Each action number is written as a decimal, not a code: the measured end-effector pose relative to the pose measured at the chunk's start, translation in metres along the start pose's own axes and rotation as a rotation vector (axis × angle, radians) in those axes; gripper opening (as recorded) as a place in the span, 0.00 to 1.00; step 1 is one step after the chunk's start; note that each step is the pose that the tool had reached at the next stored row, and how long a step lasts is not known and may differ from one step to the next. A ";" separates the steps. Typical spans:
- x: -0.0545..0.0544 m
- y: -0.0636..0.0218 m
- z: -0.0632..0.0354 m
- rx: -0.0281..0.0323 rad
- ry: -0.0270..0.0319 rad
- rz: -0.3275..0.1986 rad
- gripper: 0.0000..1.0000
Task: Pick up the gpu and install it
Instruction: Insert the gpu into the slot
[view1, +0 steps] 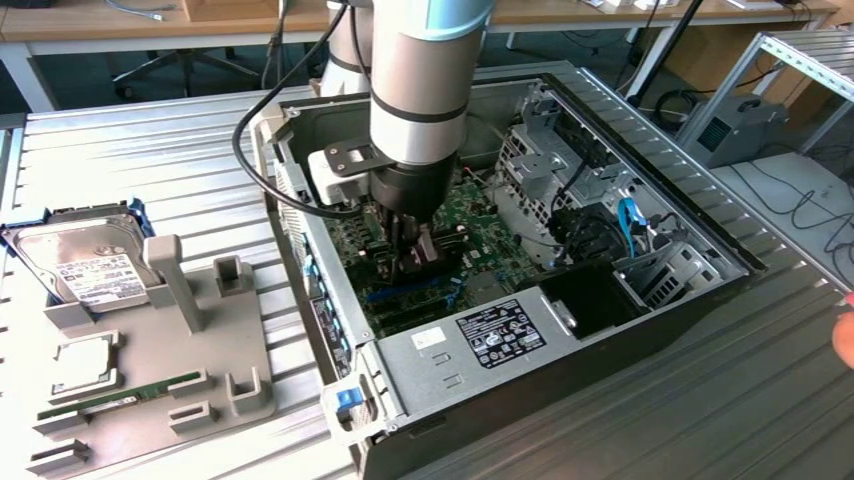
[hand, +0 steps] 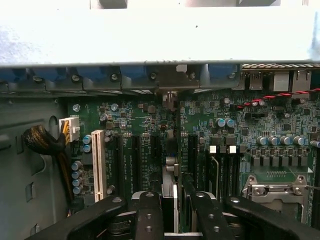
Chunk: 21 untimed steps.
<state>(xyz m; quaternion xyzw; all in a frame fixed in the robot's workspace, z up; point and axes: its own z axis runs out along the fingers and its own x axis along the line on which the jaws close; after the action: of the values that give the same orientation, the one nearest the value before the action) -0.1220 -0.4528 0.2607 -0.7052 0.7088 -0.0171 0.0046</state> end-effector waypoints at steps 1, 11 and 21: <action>0.000 0.0000 0.0000 0.0000 -0.0001 -0.002 0.27; 0.000 0.0001 0.0025 0.0000 0.0000 -0.005 0.27; 0.000 0.0002 0.0078 0.0000 0.0000 -0.005 0.27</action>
<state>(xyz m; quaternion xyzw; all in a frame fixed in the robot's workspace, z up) -0.1220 -0.4524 0.2529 -0.7071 0.7069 -0.0171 0.0046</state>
